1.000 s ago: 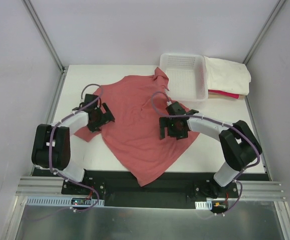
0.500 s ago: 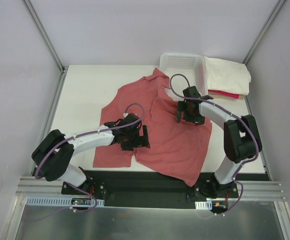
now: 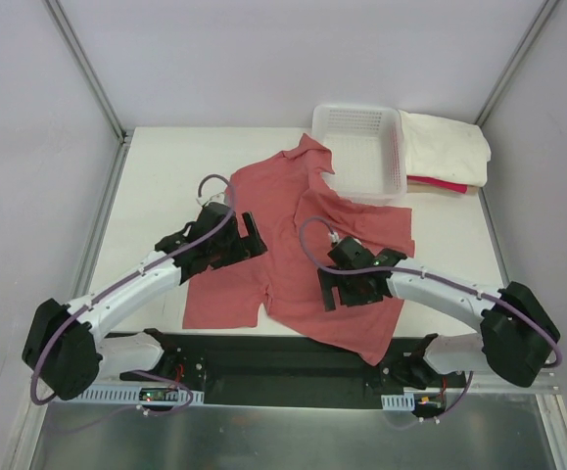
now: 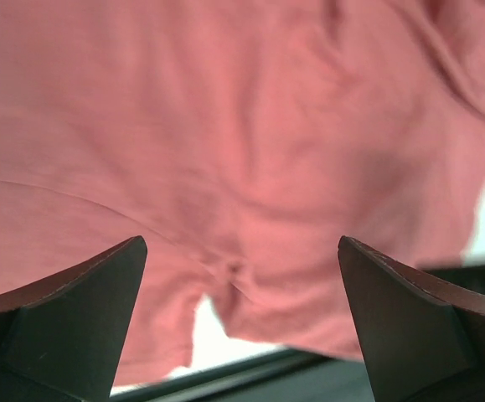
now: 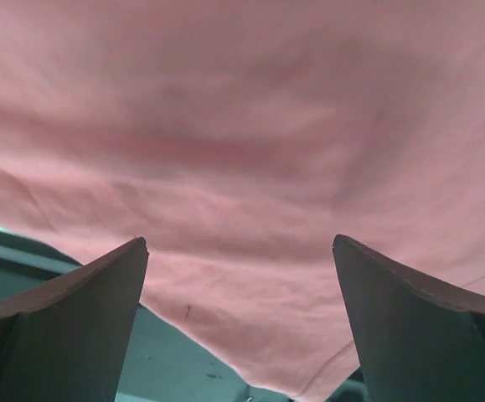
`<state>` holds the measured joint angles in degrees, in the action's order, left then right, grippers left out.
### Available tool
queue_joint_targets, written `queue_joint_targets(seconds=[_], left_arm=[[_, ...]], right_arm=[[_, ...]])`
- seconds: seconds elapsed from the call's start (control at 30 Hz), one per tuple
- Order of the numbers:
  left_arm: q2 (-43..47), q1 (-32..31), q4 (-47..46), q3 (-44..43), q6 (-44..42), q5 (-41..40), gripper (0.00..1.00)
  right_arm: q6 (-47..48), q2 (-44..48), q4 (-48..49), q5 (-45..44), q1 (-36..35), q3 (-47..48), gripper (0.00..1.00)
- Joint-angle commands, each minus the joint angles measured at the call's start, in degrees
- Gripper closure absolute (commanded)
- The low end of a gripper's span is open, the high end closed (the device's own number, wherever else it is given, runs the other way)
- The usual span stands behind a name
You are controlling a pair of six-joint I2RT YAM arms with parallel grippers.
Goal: Fold and stack the t-shirts
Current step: Flatten out the tshirt
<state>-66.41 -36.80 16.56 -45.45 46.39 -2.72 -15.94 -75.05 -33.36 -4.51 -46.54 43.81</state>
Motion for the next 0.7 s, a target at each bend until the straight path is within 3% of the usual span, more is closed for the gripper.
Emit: queue_joint_targets(seconds=[0.0, 0.13, 0.4, 0.67], left_arm=[[-6.3, 4.7, 0.8, -0.2, -3.1, -2.3, 0.01], [-14.0, 5.6, 0.1, -2.9, -4.0, -1.2, 0.01], [-23.6, 5.6, -1.3, -2.7, -0.8, 4.7, 0.01], [-24.2, 4.6, -4.1, -2.0, 2.1, 7.2, 0.01]], right_arm=[[-7.9, -1.0, 0.2, 2.7, -3.3, -3.0, 0.03], [-8.5, -6.4, 0.7, -1.2, -2.3, -2.8, 0.03], [-1.3, -17.1, 1.9, -0.8, 14.8, 3.1, 0.03], [3.7, -29.6, -3.3, 0.1, 26.7, 24.3, 0.03]])
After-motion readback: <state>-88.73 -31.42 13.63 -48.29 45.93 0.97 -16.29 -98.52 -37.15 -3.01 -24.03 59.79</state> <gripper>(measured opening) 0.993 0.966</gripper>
